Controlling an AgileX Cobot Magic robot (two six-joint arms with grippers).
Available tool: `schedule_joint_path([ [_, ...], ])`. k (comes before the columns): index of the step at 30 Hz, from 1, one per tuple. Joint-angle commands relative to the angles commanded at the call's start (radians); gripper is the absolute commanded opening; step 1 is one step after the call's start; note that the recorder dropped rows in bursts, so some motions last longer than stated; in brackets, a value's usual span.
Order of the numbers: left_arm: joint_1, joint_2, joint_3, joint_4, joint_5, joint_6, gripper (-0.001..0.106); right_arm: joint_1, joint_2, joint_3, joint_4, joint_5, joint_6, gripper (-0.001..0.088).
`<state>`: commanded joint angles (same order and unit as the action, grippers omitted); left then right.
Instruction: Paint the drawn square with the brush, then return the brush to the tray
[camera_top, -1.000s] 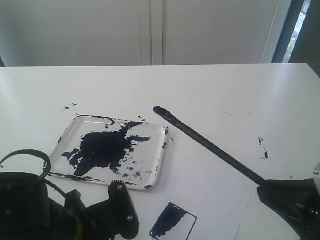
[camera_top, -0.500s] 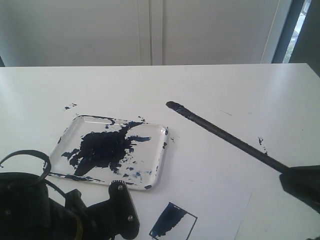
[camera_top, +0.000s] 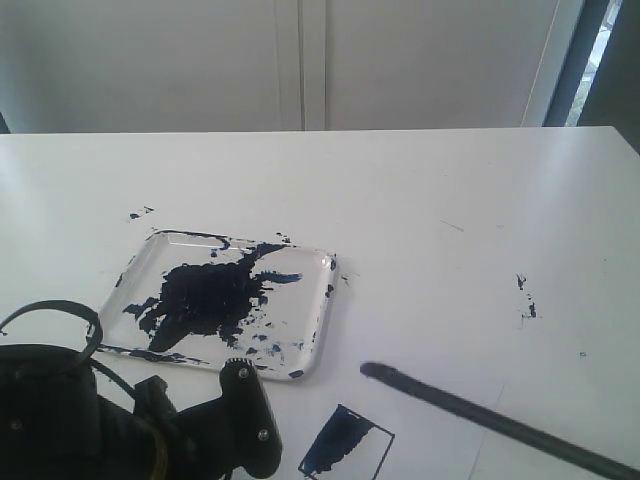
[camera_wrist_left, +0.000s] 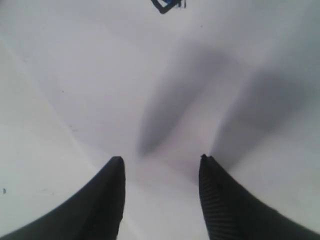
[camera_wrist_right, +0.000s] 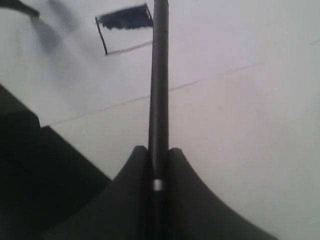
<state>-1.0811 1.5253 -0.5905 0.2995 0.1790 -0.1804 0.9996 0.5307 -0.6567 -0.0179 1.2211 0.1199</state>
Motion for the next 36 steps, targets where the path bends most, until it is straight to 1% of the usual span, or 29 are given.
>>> schedule_joint_path([
  [4,0.000,0.000,0.000,0.000,-0.004,0.000,0.051,0.000,0.000,-0.016,0.078,0.000,-0.063,0.0000],
  [9,0.000,0.000,0.000,0.000,-0.004,0.000,0.051,0.000,0.000,-0.016,0.103,0.000,-0.096,0.0000],
  [18,0.000,0.000,0.000,0.000,-0.002,0.000,0.051,0.000,0.044,-0.022,0.111,0.000,-0.120,0.0000],
  [26,0.000,0.000,0.000,0.004,-0.002,0.000,0.051,0.000,0.077,-0.111,0.090,0.000,-0.120,0.0000],
  [36,0.000,0.000,0.000,0.004,0.000,0.000,0.051,0.000,0.077,-0.123,0.084,0.000,-0.120,0.0000],
])
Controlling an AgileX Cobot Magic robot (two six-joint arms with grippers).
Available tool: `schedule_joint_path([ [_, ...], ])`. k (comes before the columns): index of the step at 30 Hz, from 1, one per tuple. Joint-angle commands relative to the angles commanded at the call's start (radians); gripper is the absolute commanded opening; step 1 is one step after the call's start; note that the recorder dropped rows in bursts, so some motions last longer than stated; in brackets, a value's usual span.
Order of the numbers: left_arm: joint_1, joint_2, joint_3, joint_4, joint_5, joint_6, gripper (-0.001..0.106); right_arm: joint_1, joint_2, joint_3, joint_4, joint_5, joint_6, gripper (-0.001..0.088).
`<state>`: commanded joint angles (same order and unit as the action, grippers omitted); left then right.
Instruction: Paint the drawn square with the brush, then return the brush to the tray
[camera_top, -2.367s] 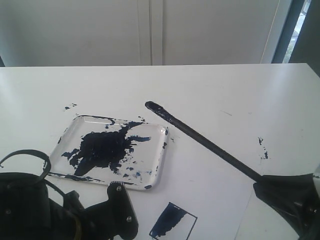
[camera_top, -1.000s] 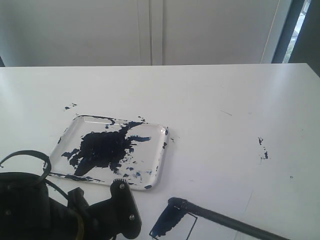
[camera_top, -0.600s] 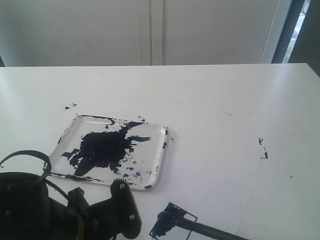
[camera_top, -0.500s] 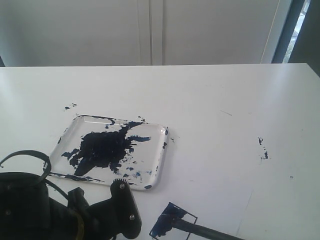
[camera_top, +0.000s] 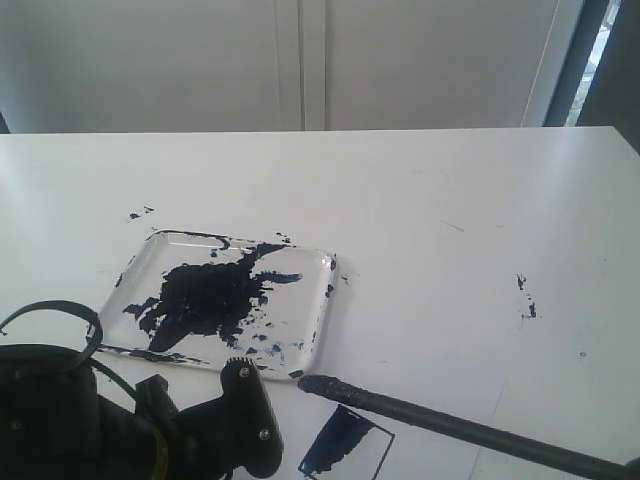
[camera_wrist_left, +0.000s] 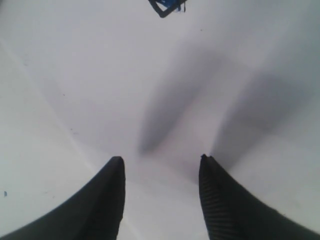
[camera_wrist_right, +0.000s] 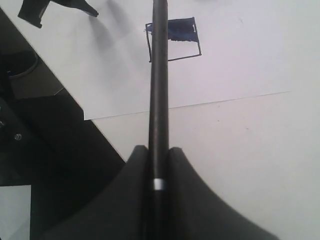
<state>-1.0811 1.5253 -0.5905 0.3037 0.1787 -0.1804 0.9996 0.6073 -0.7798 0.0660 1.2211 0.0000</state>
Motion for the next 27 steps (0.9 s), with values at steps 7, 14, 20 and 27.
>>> schedule_joint_path([
  [7,0.000,0.000,0.000,0.002,0.000,0.000,0.051,0.000,0.000,0.003,-0.055,0.000,0.000,0.0000],
  [14,0.000,0.000,0.000,0.002,0.000,0.000,0.051,0.000,-0.007,0.015,-0.071,0.000,-0.014,0.0000],
  [20,0.000,0.000,0.000,0.002,0.000,0.000,0.051,0.000,-0.082,0.096,-0.081,0.000,-0.023,0.0000],
  [27,0.000,0.000,0.000,0.002,0.000,0.000,0.051,0.000,-0.218,0.192,-0.060,0.000,0.027,0.0000],
])
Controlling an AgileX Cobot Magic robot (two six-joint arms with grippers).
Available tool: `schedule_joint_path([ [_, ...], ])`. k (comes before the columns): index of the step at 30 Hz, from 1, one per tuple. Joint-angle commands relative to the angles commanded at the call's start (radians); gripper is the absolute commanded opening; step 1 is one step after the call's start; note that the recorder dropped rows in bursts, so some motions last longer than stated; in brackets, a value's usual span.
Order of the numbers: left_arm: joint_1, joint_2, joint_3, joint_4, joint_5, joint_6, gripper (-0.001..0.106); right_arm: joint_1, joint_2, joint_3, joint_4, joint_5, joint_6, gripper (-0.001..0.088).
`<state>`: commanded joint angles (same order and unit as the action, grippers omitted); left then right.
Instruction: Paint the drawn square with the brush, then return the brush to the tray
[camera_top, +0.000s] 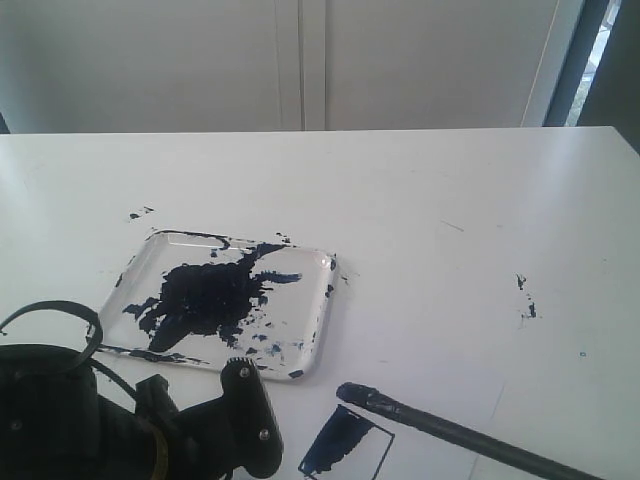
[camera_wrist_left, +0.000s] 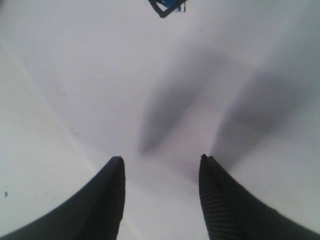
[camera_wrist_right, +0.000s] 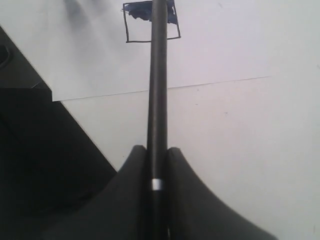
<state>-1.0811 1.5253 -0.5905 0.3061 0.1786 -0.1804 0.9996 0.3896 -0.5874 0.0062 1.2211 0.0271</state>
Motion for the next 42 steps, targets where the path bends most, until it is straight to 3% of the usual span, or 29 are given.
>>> schedule_joint_path([
  [8,0.006,0.000,0.000,0.002,-0.007,-0.002,0.051,0.000,-0.008,0.024,0.002,0.000,0.002,0.0000],
  [15,0.138,0.000,0.000,0.002,-0.030,-0.008,0.051,0.000,-0.008,0.024,0.002,0.000,0.002,0.0000],
  [18,0.160,-0.002,0.000,0.002,-0.057,-0.001,0.051,0.000,-0.008,0.024,0.002,0.000,0.002,0.0000],
  [23,0.160,-0.054,-0.060,-0.001,0.019,-0.003,0.051,0.000,-0.008,0.024,0.000,0.000,0.002,0.0000],
  [26,0.160,-0.119,-0.120,-0.081,0.093,-0.001,0.051,0.000,-0.008,0.024,0.000,0.000,0.002,0.0000],
  [30,0.081,-0.175,-0.175,-0.203,0.103,0.052,0.051,0.000,-0.008,0.024,-0.006,0.000,0.007,0.0000],
  [34,-0.025,-0.157,-0.182,-0.221,0.100,0.059,0.051,0.000,-0.008,0.024,-0.042,0.000,0.076,0.0000],
  [37,-0.048,-0.121,-0.182,-0.238,0.134,0.005,0.051,0.000,-0.008,0.008,-0.109,0.000,0.140,0.0000],
  [42,-0.089,-0.076,-0.168,-0.334,0.084,-0.002,0.051,0.000,-0.008,-0.035,-0.205,0.000,0.163,0.0000],
])
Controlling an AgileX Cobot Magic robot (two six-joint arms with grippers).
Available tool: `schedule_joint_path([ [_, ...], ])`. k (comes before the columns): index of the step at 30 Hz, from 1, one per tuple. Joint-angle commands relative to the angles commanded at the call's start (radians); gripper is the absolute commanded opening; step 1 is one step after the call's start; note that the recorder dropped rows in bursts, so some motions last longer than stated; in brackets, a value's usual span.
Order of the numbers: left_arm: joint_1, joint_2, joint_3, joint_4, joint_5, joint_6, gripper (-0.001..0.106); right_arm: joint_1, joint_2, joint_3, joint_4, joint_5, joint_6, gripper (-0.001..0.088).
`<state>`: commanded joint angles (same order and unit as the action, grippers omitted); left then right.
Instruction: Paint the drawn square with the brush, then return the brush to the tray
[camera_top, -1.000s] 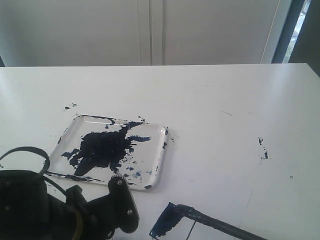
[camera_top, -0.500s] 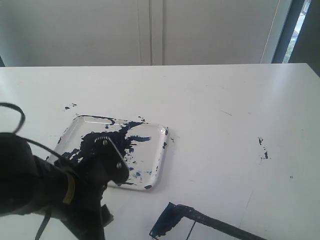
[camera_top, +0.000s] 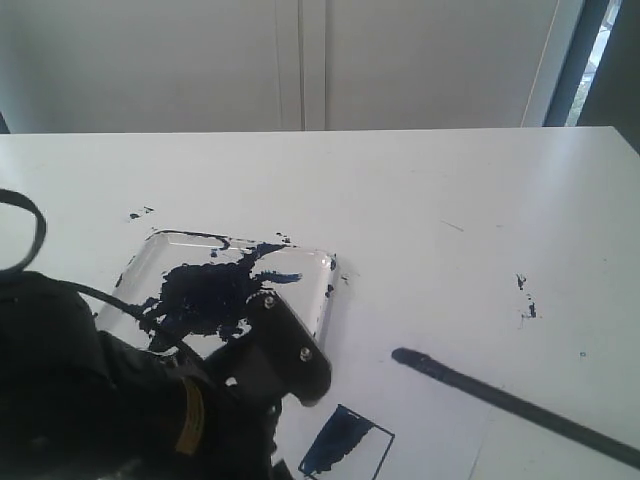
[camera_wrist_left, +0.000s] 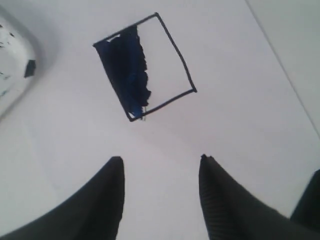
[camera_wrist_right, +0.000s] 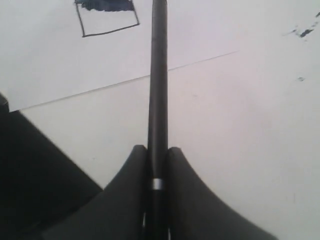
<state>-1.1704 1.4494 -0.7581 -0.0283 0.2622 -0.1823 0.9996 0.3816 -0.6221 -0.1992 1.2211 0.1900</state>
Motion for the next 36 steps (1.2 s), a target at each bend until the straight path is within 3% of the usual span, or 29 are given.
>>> schedule_joint_path([
  [7,-0.064,0.089,0.000,-0.064,-0.072,-0.033,0.057,0.000,0.000,-0.031,-0.023,0.000,0.000,0.0000],
  [13,-0.067,0.148,0.000,-0.052,-0.090,-0.033,0.060,0.000,0.000,-0.046,-0.023,0.000,-0.002,0.0000],
  [21,-0.067,0.213,0.000,0.137,-0.086,-0.024,0.059,0.000,0.000,-0.046,-0.023,0.000,-0.006,0.0000],
  [33,-0.067,0.280,0.000,0.157,-0.131,-0.024,0.059,0.000,0.000,-0.046,-0.021,0.000,-0.006,0.0000],
  [36,-0.044,0.285,0.000,0.157,-0.131,-0.028,0.059,0.000,0.000,-0.046,-0.018,0.000,-0.006,0.0000],
])
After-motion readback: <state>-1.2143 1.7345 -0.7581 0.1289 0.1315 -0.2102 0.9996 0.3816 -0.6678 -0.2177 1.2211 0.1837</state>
